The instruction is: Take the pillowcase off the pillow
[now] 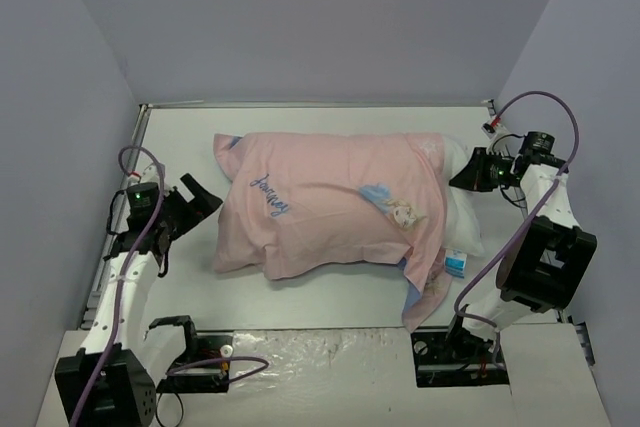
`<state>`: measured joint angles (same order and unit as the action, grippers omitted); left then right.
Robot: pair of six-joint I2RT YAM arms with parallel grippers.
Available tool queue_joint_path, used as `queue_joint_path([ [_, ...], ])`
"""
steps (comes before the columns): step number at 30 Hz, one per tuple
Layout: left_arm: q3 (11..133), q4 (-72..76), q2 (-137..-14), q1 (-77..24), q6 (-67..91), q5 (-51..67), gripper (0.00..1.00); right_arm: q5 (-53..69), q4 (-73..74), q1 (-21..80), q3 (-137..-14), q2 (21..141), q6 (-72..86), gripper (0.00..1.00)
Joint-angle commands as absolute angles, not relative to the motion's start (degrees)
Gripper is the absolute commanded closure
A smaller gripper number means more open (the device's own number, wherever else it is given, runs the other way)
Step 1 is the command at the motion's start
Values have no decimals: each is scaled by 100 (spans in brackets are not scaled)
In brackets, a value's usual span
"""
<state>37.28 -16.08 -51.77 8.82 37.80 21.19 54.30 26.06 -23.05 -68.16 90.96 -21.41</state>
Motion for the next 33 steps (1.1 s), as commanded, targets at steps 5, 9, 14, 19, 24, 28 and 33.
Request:
queue_joint_path([
  [5, 4087, -660, -6317, -340, 3673, 2680, 6, 5651, 2777, -2118, -6891, 9202, -2294, 100],
  [9, 4113, -404, -6679, -659, 3735, 2523, 8, 5651, 2777, -2057, -6864, 9176, -2294, 100],
  [14, 4306, -939, -6531, -659, 3543, 1936, 72, 5590, 2786, -2057, -6882, 9132, -2303, 100],
  [19, 4737, -1906, -6074, -388, 3208, 1091, 98, 5616, 2812, -2057, -7065, 9132, -2206, 100],
  [24, 4895, -2337, -5380, 683, 3182, 835, 98, 5704, 2839, -2057, -7531, 9001, -1969, 100],
  [28, 5044, -2977, -4757, 1309, 3199, 196, 98, 5678, 2830, -2100, -8006, 8973, -1715, 100],
  [33, 5290, -3497, -4500, 1520, 3217, -789, 98, 5476, 2804, -2294, -8411, 9105, -1652, 100],
])
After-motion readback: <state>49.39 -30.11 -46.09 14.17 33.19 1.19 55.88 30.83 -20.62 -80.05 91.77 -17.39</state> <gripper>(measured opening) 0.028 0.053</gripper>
